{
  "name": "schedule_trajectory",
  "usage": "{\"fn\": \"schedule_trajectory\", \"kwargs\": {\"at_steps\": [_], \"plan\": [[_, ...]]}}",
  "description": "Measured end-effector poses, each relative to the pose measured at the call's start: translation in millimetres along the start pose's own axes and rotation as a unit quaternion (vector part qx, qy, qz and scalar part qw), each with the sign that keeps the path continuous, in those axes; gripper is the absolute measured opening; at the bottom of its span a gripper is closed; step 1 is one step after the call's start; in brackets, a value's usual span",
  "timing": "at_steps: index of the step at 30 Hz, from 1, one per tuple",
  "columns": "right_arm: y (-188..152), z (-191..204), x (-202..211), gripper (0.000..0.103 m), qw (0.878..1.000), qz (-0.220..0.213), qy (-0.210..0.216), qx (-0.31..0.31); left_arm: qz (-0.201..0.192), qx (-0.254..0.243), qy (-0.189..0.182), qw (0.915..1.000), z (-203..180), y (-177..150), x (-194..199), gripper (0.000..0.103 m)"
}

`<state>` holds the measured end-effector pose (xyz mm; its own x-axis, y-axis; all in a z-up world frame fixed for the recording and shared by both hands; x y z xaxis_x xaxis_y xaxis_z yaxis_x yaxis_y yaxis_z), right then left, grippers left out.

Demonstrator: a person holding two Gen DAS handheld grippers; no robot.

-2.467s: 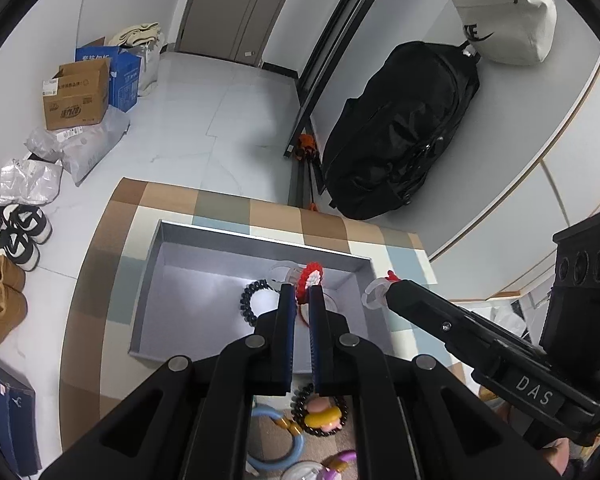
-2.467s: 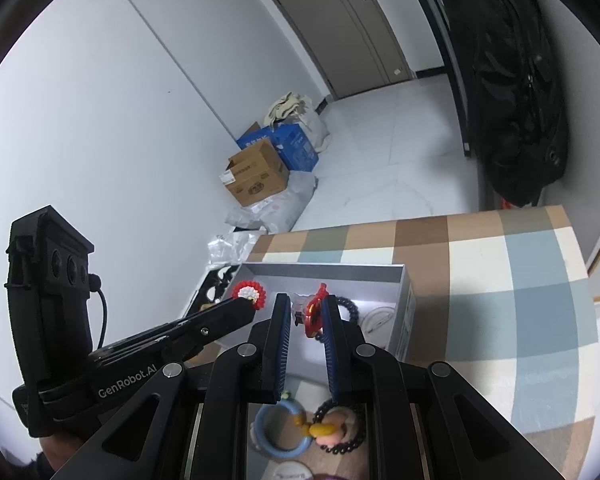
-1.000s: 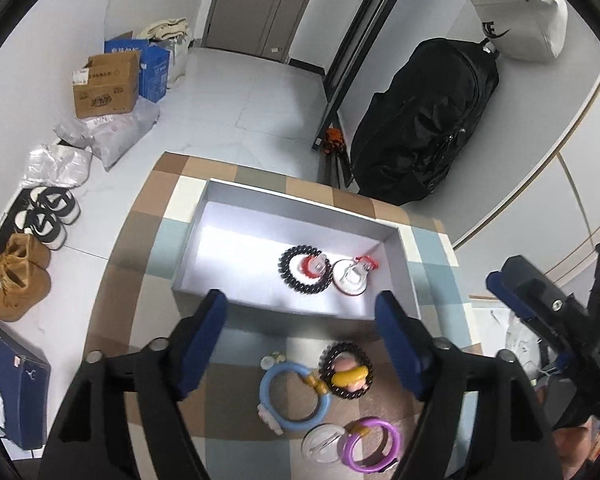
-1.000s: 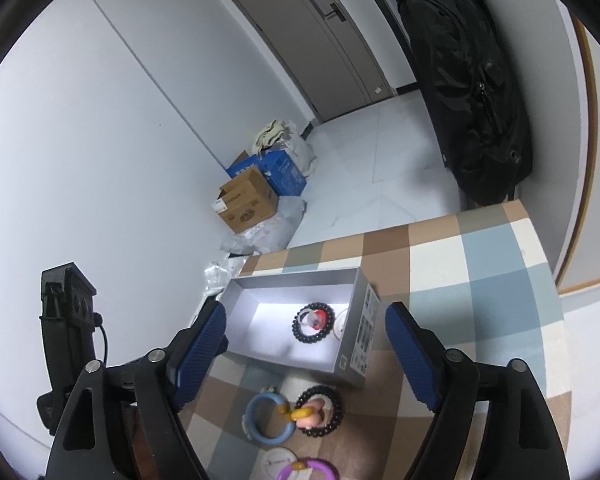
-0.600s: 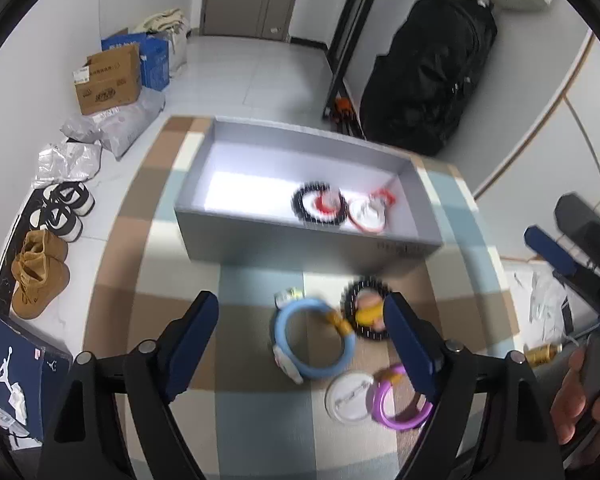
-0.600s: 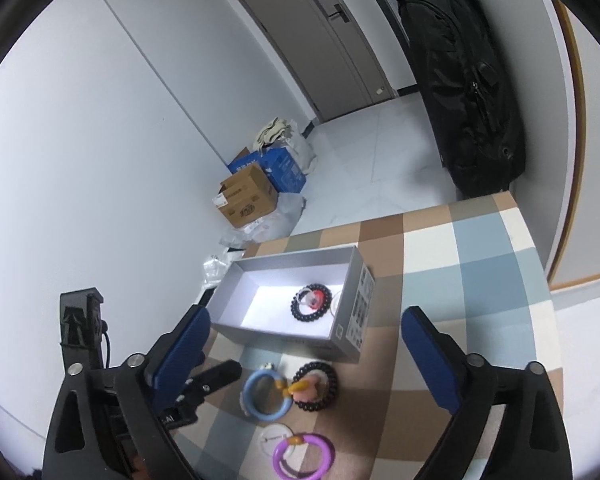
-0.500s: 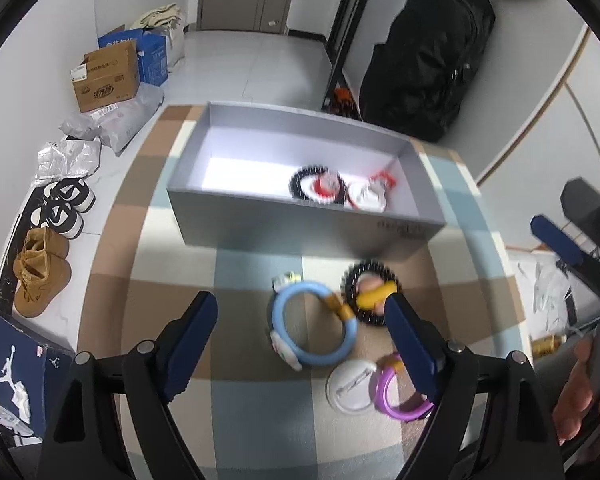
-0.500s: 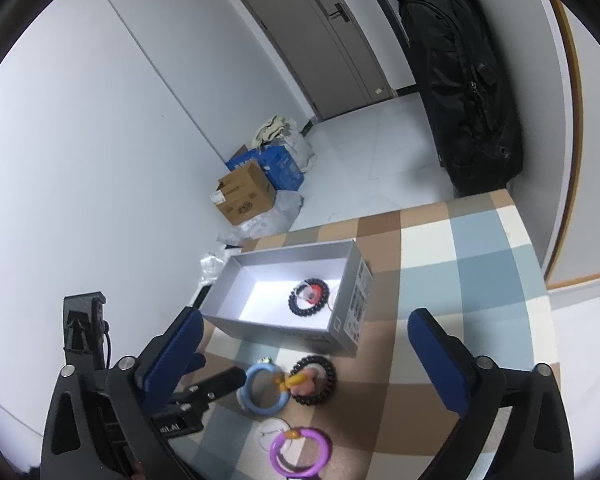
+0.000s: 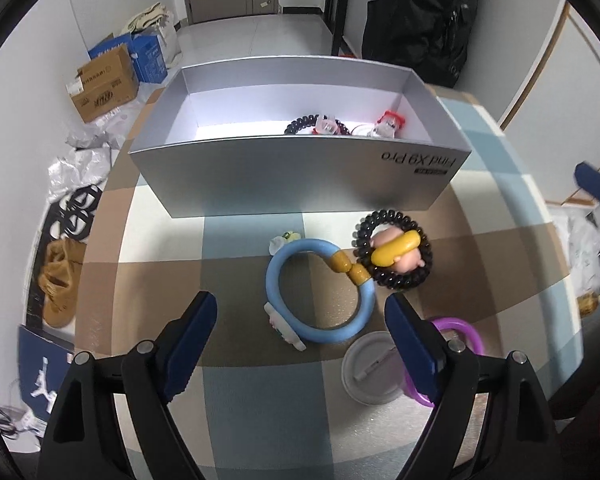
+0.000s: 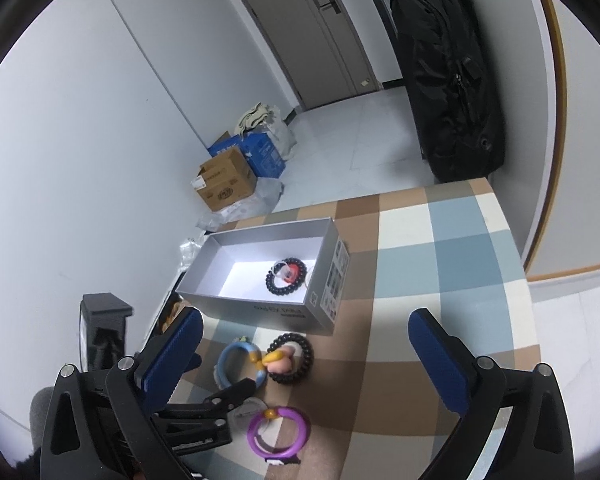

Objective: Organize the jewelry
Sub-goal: 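Withdraw both grippers from the box toward the remaining jewelry, then lower the left gripper onto the light blue ring and grasp it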

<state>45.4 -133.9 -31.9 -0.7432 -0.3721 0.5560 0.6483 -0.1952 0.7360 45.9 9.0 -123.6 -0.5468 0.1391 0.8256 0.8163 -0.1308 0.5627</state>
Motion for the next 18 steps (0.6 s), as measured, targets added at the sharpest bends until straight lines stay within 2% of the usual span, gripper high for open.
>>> {"fn": "schedule_trajectory", "kwargs": {"at_steps": [7, 18], "plan": [[-2, -1, 5, 0.103, 1.0, 0.004, 0.0, 0.004, 0.017, 0.0, 0.014, 0.9998, 2, -5, -7, 0.083], [-4, -9, 10, 0.103, 1.0, 0.011, -0.004, -0.01, 0.014, 0.001, 0.011, 0.9998, -2, -5, -8, 0.082]]}}
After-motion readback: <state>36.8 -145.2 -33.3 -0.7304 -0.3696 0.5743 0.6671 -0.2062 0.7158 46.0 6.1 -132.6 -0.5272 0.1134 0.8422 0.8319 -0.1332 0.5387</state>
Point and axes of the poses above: each gripper's, at about its wrist camera, not at the fingertips, and x roughly against the way its jaws point, z to its left, y to its top, the point moved 6 cm from there along -x, roughly the way its jaws point, and after that the axes turned 8 degrees about -z, right-handed, at the moved point
